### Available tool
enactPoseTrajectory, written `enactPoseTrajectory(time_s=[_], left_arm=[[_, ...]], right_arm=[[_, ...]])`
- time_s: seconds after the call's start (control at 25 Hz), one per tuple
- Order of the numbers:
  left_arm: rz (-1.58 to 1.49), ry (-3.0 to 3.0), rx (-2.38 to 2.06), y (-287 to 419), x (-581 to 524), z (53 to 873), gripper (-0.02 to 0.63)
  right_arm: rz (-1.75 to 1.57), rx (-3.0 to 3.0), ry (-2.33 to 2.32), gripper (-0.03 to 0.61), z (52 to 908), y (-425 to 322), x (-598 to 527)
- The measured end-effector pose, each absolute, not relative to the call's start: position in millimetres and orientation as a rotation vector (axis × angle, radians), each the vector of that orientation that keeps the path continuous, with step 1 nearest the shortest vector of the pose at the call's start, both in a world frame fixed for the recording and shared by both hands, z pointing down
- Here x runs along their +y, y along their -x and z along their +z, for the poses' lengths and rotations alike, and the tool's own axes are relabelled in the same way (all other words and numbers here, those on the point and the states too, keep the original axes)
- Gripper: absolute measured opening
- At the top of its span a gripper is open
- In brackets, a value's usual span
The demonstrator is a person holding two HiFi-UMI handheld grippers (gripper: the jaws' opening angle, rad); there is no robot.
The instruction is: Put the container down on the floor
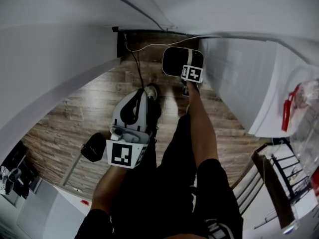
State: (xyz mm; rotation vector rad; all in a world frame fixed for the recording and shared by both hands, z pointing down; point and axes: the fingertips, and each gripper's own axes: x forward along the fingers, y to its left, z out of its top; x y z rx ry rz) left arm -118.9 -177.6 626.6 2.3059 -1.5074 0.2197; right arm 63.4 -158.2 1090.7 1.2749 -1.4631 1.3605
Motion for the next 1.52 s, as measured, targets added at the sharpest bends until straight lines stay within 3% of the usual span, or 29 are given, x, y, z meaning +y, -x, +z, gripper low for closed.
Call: enactPoseTrajectory(time_s=[0.72,1.0,1.52], left_arm=[[0.119,-2.337,-1.567,115.3,-161.7,520.7,0.028],[0.123,-2.352,-1.562,112.5,-145.1,476.7,0.028],[0.108,-2.407,-1.579,98.8,-116.9,411.5,0.028]], right_arm=[[1.330,-1.502,-1.336,0.169,954.3,-68.3,-141.1],[1.316,-1.543,-1.354,0.064,875.9,-64.8,-118.8],[1.265,-1.782,-1.417,0.032,723.7,-57.0,-107.3]])
